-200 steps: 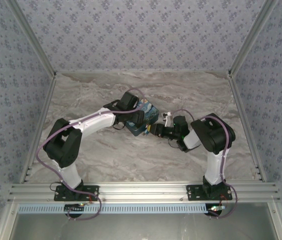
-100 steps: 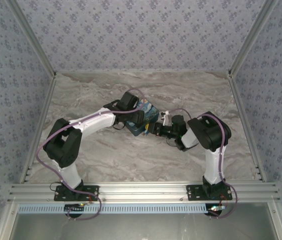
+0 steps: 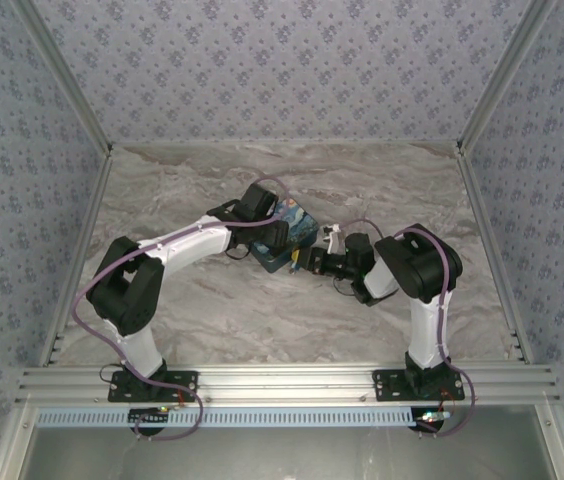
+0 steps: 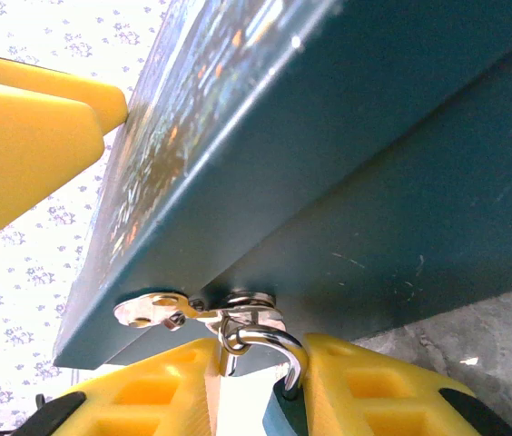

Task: Unlock the padlock with the key

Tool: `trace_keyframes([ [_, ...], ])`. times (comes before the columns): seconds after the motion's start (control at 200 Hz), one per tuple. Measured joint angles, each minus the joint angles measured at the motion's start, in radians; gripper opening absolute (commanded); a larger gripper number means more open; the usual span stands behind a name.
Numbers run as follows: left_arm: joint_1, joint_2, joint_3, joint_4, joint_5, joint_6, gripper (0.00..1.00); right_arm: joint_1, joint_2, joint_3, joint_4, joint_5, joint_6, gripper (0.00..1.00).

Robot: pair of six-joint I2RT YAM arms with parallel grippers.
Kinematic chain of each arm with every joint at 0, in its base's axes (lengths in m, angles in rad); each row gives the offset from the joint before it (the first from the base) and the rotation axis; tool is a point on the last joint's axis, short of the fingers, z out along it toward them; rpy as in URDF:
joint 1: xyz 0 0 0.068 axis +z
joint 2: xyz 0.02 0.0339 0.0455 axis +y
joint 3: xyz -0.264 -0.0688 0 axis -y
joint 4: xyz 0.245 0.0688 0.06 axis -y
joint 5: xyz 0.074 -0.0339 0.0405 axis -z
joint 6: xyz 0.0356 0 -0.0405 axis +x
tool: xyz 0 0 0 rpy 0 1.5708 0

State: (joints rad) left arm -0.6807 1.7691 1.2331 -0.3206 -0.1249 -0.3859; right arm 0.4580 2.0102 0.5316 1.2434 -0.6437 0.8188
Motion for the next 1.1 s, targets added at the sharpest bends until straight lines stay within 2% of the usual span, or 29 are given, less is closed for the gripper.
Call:
trace_keyframes([
  [0.18, 0.000, 0.000, 0.000, 0.000, 0.000, 0.000, 0.79, 0.000, 0.000, -0.003, 0.007, -0.001, 0.000, 0.27],
  [0.295, 0.000, 0.000, 0.000, 0.000, 0.000, 0.000, 0.79, 0.000, 0.000, -0.004, 0.009, -0.001, 0.000, 0.31],
  [0.6, 0.000, 0.000, 0.000, 0.000, 0.000, 0.000, 0.79, 0.000, 0.000, -0.018, 0.025, -0.022, 0.000, 0.32],
  [0.944, 0.000, 0.000, 0.000, 0.000, 0.000, 0.000, 0.79, 0.000, -0.001, -0.018, 0.023, -0.025, 0.001, 0.22],
  [1.099, 0.000, 0.000, 0.000, 0.000, 0.000, 0.000, 0.79, 0.000, -0.001, -0.014, 0.018, -0.020, 0.010, 0.14],
])
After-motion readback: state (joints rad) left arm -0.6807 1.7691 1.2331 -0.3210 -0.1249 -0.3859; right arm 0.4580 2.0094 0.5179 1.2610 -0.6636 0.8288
